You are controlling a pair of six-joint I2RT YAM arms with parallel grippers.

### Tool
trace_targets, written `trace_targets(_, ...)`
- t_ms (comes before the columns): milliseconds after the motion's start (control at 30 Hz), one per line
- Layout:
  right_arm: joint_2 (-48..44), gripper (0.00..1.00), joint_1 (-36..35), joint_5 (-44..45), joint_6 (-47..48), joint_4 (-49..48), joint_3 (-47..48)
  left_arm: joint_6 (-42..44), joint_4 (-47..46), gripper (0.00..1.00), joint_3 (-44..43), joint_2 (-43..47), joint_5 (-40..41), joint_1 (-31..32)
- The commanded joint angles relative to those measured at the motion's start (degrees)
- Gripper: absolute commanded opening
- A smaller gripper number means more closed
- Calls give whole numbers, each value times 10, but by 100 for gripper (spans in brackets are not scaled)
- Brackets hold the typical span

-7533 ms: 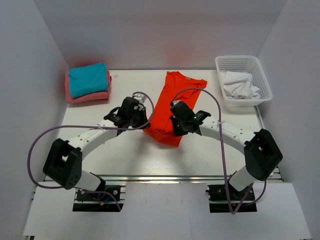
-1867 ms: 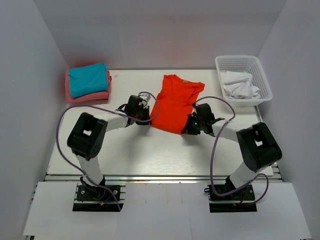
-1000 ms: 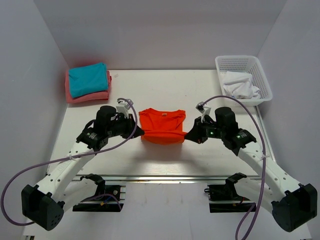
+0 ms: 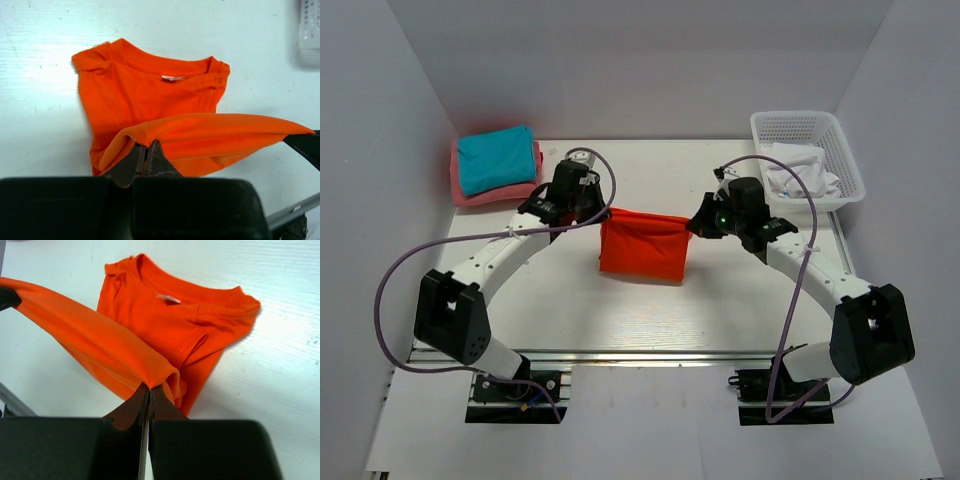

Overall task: Fold and stack the t-shirts
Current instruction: Fold the long partially folded tshirt into a neat square

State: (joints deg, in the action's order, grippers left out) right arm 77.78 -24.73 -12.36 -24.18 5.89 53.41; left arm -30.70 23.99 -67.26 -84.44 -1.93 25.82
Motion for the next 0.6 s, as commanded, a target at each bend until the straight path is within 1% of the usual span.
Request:
trace_targets(0,17,0,20,52,-8,-15,37,9,7,0,-50,-25,66,-13)
trace_targets(133,54,0,39,45,-15,-11,62,14,7,0,-96,-82,74,-25)
trace_targets(267,101,0,53,23,-14,-6,92,20,38,0,-161,-149,68,-31)
trace_targets(333,126,0,59,13,-17,-4,102,20,43,0,-175,-180,62,-37)
trace_targets(433,163,0,66,0,-17,-1,117,20,48,0,-190,-203,49,-42)
trace_targets(567,214,0,79,-21,-21,24,162,20,48,0,-215,-236,44,-48)
